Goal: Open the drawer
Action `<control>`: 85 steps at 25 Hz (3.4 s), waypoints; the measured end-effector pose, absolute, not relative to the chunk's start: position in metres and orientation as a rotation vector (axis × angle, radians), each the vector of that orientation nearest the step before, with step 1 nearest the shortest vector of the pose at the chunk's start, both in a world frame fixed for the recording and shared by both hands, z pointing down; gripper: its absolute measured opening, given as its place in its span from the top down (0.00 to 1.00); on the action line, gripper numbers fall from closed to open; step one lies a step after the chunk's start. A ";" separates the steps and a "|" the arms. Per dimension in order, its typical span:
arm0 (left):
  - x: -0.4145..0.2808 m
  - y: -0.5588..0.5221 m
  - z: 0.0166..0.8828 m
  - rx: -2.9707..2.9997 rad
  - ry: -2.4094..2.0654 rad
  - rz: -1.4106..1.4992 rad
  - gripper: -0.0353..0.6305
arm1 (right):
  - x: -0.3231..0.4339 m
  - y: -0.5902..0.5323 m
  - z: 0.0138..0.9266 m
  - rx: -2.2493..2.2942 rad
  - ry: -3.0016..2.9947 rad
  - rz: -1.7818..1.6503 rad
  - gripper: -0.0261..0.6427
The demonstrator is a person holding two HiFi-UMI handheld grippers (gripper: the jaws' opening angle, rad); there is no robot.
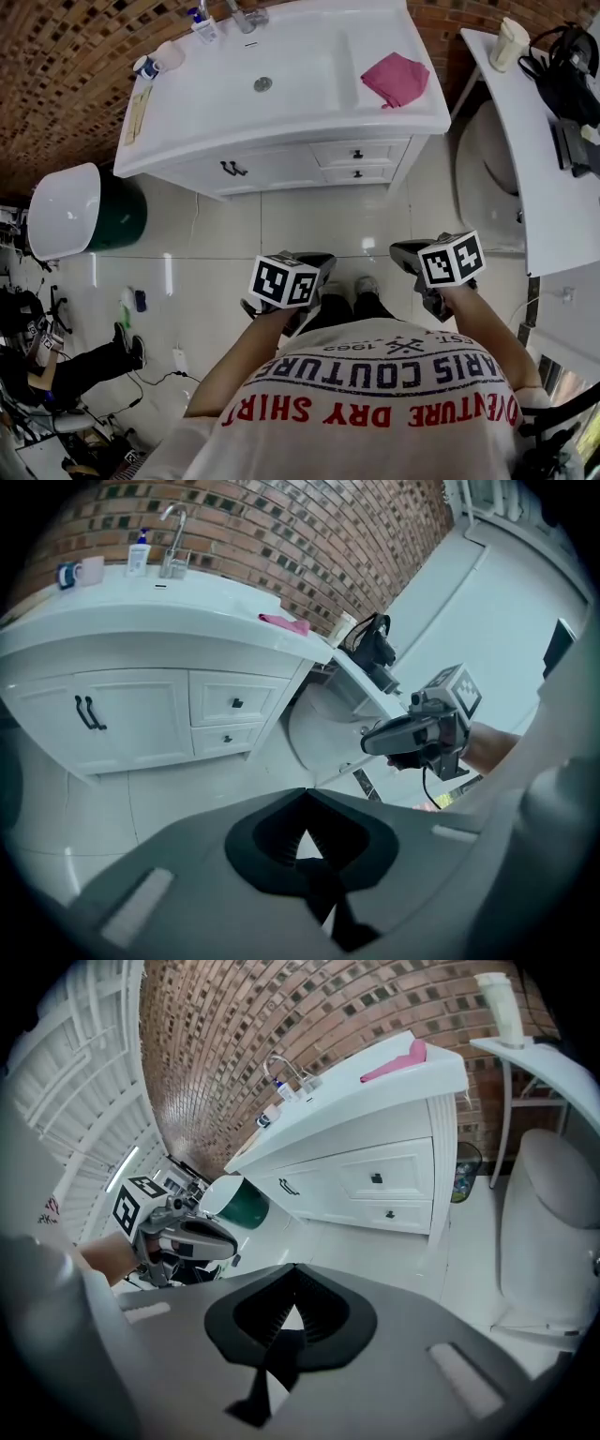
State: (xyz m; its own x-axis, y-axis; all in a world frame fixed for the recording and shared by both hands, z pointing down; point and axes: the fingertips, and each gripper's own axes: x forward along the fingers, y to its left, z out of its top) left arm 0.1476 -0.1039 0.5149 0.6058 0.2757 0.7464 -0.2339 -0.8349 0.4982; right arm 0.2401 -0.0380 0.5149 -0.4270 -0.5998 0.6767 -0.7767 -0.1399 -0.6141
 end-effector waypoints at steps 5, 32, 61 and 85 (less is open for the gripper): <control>0.145 -0.125 0.527 2.223 0.045 1.169 0.95 | 0.236 -0.056 0.523 1.581 -1.914 1.631 0.95; 0.110 -0.210 0.575 2.147 0.096 1.079 0.95 | 0.331 -0.228 0.671 1.932 -1.605 1.451 0.71; 0.071 -0.242 0.627 2.113 0.019 1.204 0.95 | 0.395 -0.301 0.775 2.106 -1.232 1.381 0.76; 0.067 -0.208 0.611 2.118 0.078 1.190 0.95 | 0.335 -0.233 0.778 2.059 -1.238 1.372 0.76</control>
